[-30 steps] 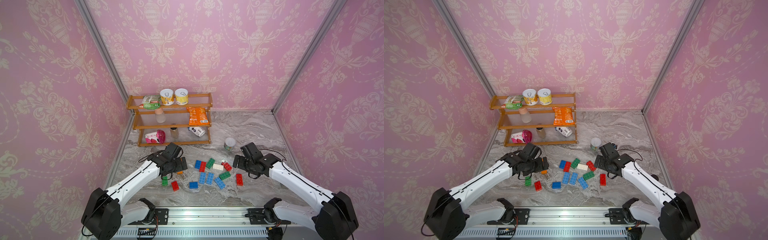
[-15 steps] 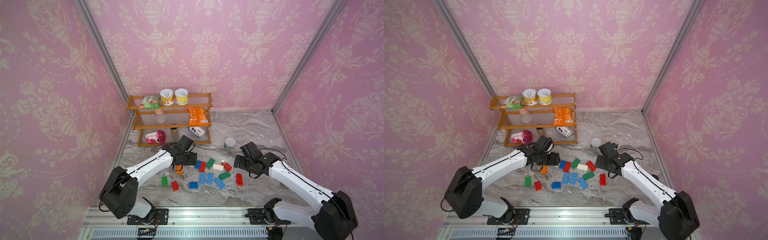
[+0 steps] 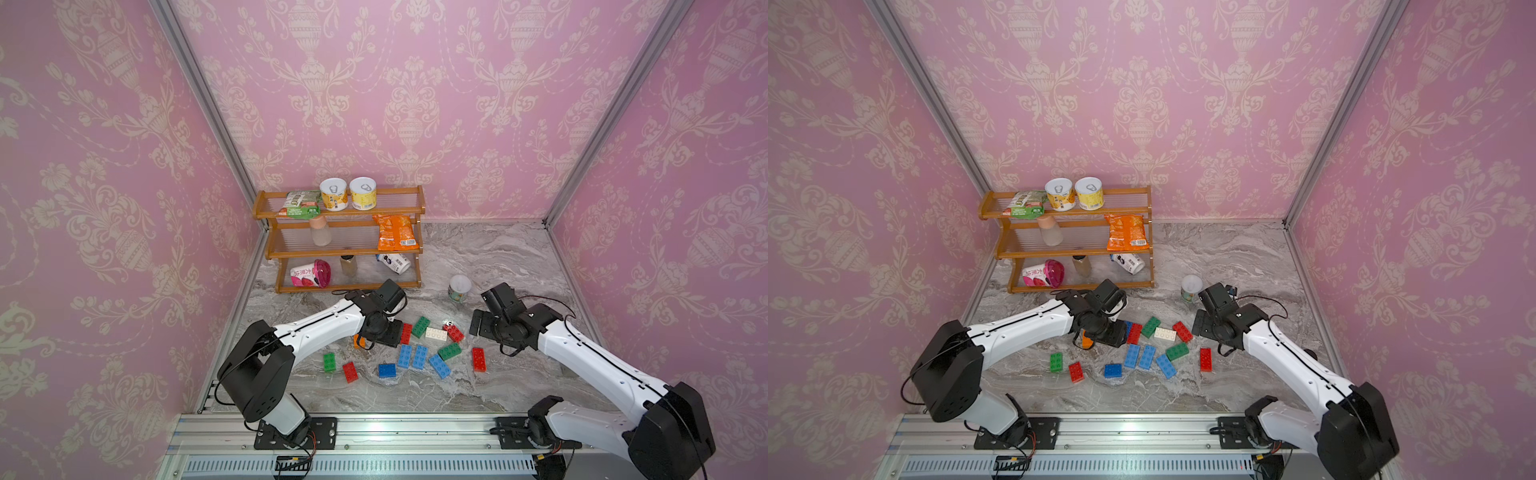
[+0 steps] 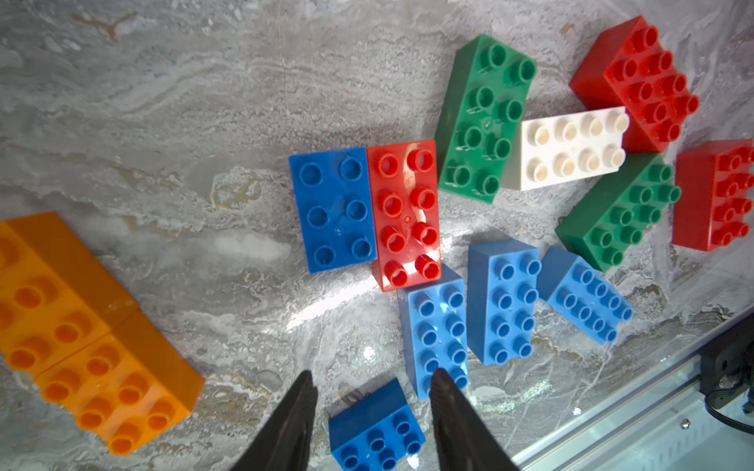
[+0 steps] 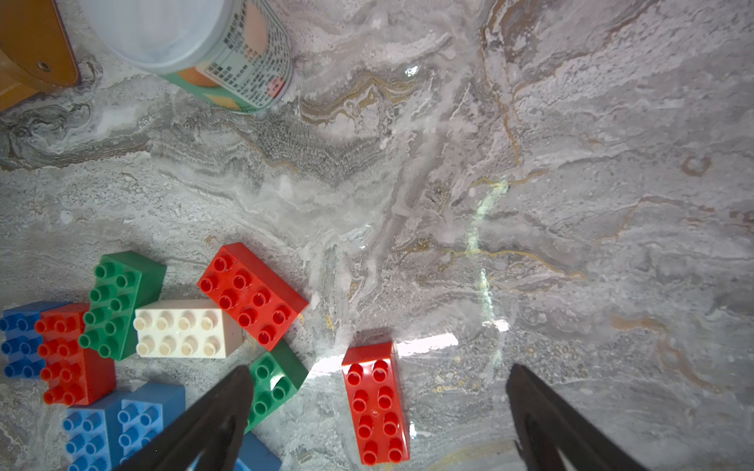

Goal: Assemble a rectangle with lego
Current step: Pick up the lego brick from the center of the board.

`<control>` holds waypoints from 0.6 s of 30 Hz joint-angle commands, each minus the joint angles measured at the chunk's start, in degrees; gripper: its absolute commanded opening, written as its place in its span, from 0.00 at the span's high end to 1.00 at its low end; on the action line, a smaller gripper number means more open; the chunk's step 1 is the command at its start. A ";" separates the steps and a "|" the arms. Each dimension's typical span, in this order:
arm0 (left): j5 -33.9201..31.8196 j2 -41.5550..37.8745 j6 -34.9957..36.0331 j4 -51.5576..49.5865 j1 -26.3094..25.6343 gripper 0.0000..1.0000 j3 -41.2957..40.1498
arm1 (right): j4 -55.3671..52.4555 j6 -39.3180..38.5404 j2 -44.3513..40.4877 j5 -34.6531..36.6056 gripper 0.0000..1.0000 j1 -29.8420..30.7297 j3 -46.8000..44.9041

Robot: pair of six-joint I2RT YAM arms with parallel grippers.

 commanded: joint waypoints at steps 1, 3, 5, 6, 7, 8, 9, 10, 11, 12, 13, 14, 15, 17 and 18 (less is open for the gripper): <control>-0.28 1.03 0.85 -3.58 -0.15 0.57 -0.55 | -1.32 -0.70 -1.00 1.10 0.00 -0.34 0.55; -0.02 1.95 0.67 -3.62 -0.32 0.60 -0.98 | -1.18 -0.54 -1.42 1.01 0.00 -0.32 0.27; 0.68 2.75 0.56 -3.46 -0.68 0.64 -1.40 | -1.31 -0.48 -1.77 1.01 0.00 -0.33 0.19; 0.94 3.09 0.52 -3.29 -0.84 0.65 -1.49 | -1.44 -0.44 -1.85 1.10 0.00 -0.33 0.19; 1.12 3.37 0.55 -3.04 -1.24 0.66 -1.62 | -1.44 -0.48 -2.09 1.17 0.00 -0.31 0.10; 1.30 3.61 0.60 -2.75 -1.49 0.67 -1.67 | -1.39 -0.40 -2.22 1.09 0.00 -0.35 -0.02; 1.51 3.94 0.48 -2.32 -1.77 0.67 -1.71 | -1.21 -0.27 -2.45 1.04 0.00 -0.29 -0.23; 1.69 4.30 0.39 -1.79 -2.03 0.67 -1.68 | -0.90 -0.22 -2.60 0.94 0.00 -0.31 -0.46; 1.88 4.59 0.15 -1.26 -2.21 0.68 -1.70 | -0.62 -0.14 -2.77 0.74 0.00 -0.34 -0.58; 2.09 5.06 -0.20 -0.76 -2.60 0.69 -1.80 | -0.33 0.04 -2.93 0.48 0.00 -0.34 -0.93; 2.45 5.50 -0.48 -0.24 -2.98 0.70 -1.83 | -0.05 0.22 -3.07 0.16 0.00 -0.41 -1.12; 2.59 5.86 -0.66 0.06 -3.38 0.71 -1.88 | 0.05 0.22 -3.26 0.12 0.00 -0.37 -1.26; 2.88 6.39 -0.76 0.26 -3.93 0.72 -1.83 | 0.13 0.29 -3.28 0.01 0.00 -0.41 -1.31; 3.00 7.13 -0.59 0.19 -5.00 0.74 -1.22 | 0.05 0.19 -3.35 -0.07 0.00 -0.42 -1.35; 3.08 7.42 -0.37 0.24 -5.53 0.75 -0.84 | -0.03 0.08 -3.35 -0.03 0.00 -0.42 -1.22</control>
